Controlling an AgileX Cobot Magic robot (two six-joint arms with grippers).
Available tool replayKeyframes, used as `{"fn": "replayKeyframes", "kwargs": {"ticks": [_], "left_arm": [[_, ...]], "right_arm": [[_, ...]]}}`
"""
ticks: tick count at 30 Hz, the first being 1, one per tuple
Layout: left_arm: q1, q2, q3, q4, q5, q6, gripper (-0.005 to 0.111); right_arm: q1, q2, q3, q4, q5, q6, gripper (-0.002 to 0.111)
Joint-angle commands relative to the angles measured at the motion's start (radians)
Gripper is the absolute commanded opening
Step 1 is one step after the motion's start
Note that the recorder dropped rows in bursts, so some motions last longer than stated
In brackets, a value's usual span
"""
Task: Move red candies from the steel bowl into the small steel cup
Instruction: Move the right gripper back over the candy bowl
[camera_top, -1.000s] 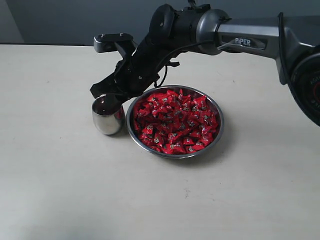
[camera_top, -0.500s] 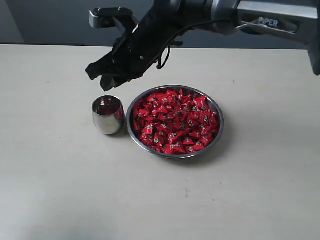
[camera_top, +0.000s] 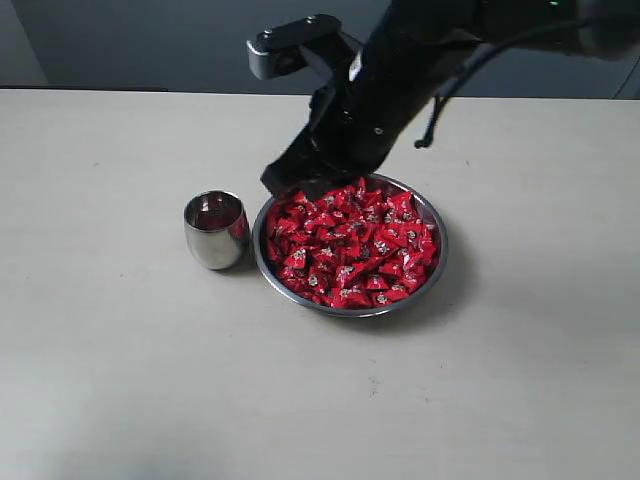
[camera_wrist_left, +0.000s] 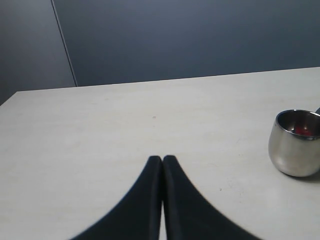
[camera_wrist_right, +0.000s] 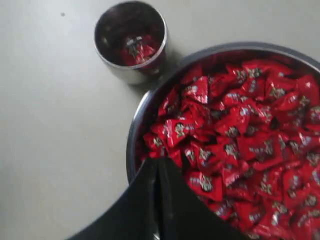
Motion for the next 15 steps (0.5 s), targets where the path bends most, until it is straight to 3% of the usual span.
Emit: {"fn": "replayKeyframes", "kwargs": {"ticks": [1,7,15], "left_arm": [[0.002,-0.005,-0.008,0.002,-0.002,-0.002,0.0],[0.002,-0.005,-0.008,0.002,-0.002,-0.002,0.0],[0.002,-0.005,-0.008,0.002,-0.002,-0.002,0.0]], "right_arm": [[-0.059,-0.158,0.199,-0.029,-0.077,0.028,-0.001],[-0.175,-0.291,0.356,-0.023,-0.132,0.048,-0.001],[-0.2,-0.226,0.396,0.014,-0.159,0.048,-0.001]]}}
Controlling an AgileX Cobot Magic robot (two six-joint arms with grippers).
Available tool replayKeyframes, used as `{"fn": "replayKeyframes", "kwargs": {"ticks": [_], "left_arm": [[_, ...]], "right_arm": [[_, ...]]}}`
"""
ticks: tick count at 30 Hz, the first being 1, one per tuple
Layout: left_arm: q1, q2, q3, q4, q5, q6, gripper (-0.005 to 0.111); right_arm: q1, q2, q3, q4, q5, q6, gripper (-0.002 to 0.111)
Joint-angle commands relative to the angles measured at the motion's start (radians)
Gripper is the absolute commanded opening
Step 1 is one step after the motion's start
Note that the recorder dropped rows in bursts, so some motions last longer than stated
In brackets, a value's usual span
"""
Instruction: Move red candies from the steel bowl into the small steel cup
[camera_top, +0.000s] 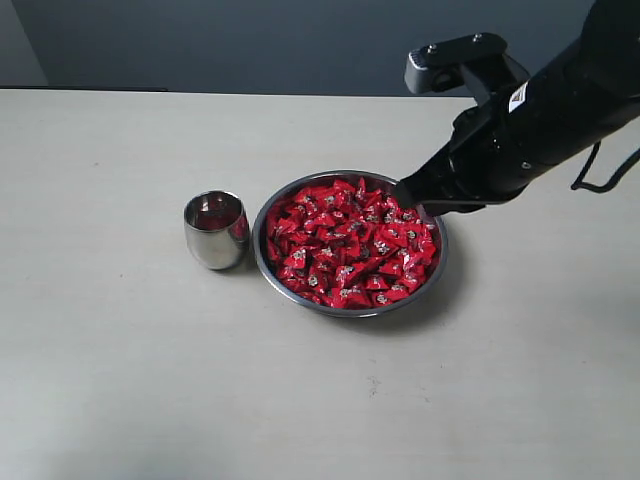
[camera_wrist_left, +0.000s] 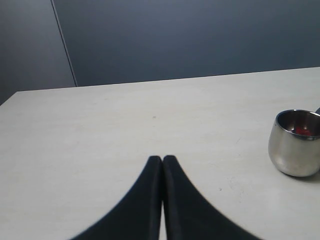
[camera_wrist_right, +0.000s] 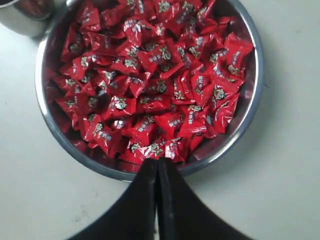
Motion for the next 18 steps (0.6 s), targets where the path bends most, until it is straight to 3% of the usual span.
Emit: {"fn": "replayKeyframes", "kwargs": {"ticks": [1,10,12,16,18], "left_arm": [[0.002,-0.005,-0.008,0.002,-0.002,-0.002,0.0],[0.002,-0.005,-0.008,0.002,-0.002,-0.002,0.0],[0.002,-0.005,-0.008,0.002,-0.002,-0.002,0.0],[0.002,-0.005,-0.008,0.002,-0.002,-0.002,0.0],[0.002,-0.005,-0.008,0.002,-0.002,-0.002,0.0]], "right_arm": [[-0.007,0.055,0.01,0.047,-0.025,0.002,-0.001],[-0.007,0.172,0.01,0.087,-0.128,-0.008,0.0],[-0.007,0.185,0.01,0.092,-0.151,-0.008,0.008],[-0.007,0.219,0.01,0.092,-0.165,-0.019,0.035],[-0.007,0.24,0.01,0.093,-0.165,-0.03,0.041]]}}
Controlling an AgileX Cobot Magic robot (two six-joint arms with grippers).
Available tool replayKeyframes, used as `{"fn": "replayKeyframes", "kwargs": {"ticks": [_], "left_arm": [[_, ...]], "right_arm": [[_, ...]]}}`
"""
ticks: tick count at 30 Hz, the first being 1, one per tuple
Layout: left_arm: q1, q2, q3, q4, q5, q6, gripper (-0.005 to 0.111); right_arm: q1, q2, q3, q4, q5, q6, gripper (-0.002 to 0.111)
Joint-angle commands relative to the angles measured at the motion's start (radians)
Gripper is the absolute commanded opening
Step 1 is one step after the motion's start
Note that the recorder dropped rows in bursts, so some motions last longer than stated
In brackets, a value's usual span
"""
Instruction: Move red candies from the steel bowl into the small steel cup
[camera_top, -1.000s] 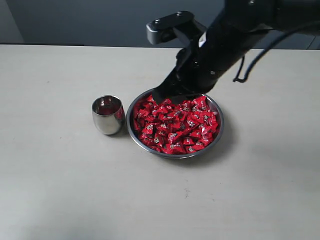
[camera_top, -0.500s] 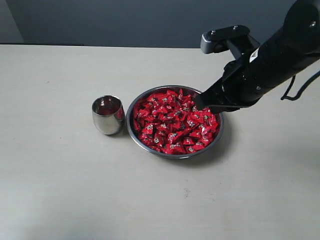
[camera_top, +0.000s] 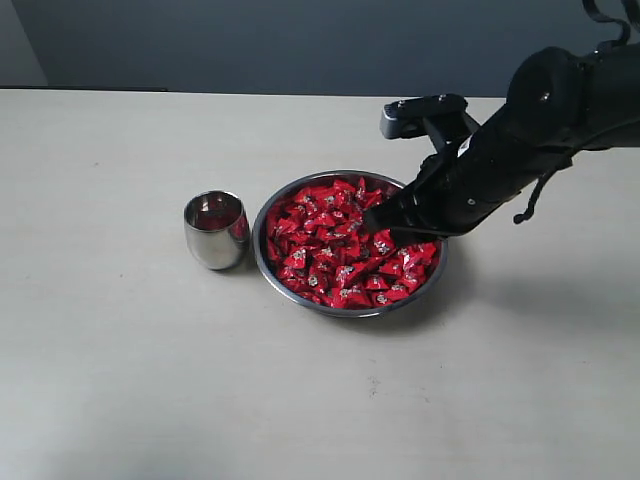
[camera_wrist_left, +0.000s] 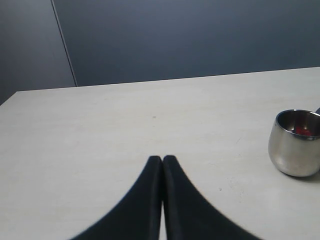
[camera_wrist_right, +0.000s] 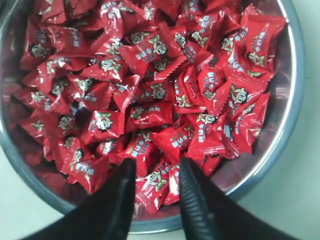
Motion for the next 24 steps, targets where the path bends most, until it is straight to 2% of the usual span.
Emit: {"fn": "replayKeyframes", "kwargs": {"ticks": [1,16,24], "left_arm": [[0.002,-0.005,-0.008,0.002,-0.002,-0.002,0.0],[0.002,-0.005,-0.008,0.002,-0.002,-0.002,0.0],[0.002,-0.005,-0.008,0.002,-0.002,-0.002,0.0]], "right_arm": [[-0.005,0.037,0.003,0.003,-0.016,-0.026,0.04],[-0.005,0.123,-0.001,0.31,-0.006,-0.265,0.04],[-0.005,0.123,-0.035,0.343,0.088,-0.295,0.04]]}}
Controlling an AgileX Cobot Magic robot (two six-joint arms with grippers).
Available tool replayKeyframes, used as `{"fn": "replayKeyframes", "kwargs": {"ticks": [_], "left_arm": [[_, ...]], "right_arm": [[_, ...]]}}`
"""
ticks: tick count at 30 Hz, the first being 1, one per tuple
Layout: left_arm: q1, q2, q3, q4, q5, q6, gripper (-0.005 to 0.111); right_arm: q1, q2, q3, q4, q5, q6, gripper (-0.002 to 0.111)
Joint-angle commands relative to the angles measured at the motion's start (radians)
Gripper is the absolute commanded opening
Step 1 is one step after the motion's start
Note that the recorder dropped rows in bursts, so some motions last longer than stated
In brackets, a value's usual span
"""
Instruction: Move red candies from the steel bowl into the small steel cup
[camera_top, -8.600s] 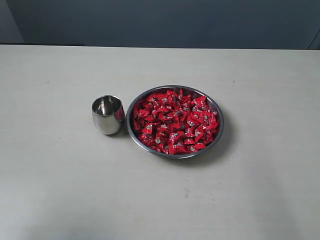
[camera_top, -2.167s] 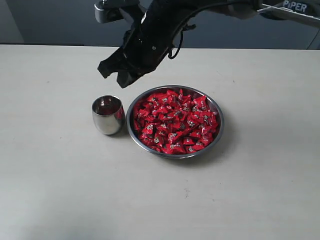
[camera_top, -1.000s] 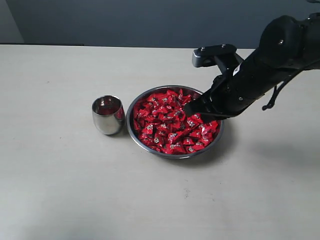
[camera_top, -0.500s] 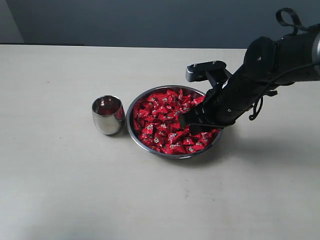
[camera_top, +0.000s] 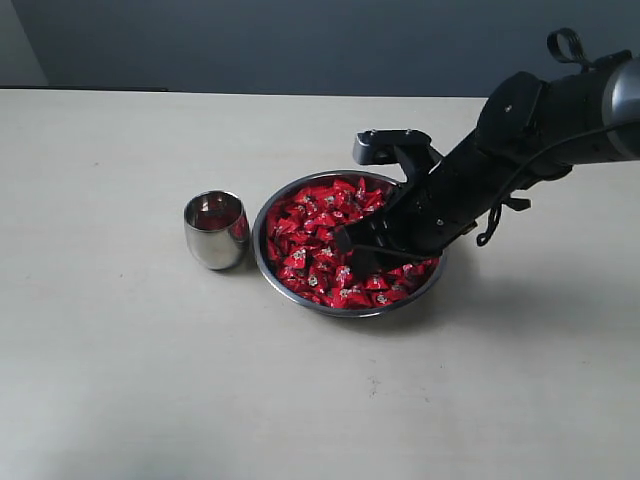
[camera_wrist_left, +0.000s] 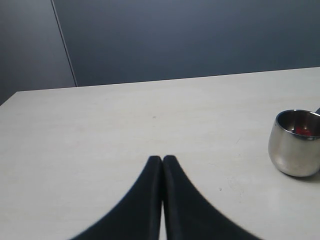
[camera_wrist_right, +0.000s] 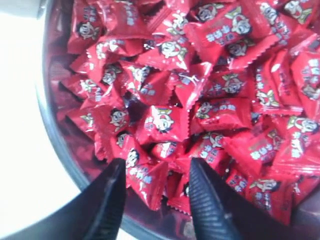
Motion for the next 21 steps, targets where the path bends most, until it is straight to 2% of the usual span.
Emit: {"fn": "replayKeyframes", "kwargs": {"ticks": [1,14,21], "left_arm": [[0.002,-0.005,-0.008,0.002,-0.002,-0.002,0.0],[0.002,-0.005,-0.008,0.002,-0.002,-0.002,0.0],[0.002,-0.005,-0.008,0.002,-0.002,-0.002,0.0]], "right_arm": [[-0.005,0.001,-0.009,0.009,0.022,-0.022,0.04],[-0.003,0.001,-0.009,0.033,0.044,-0.037,0.041],[-0.003,0.025,-0.011,0.08,0.063,-0.083,0.048]]}}
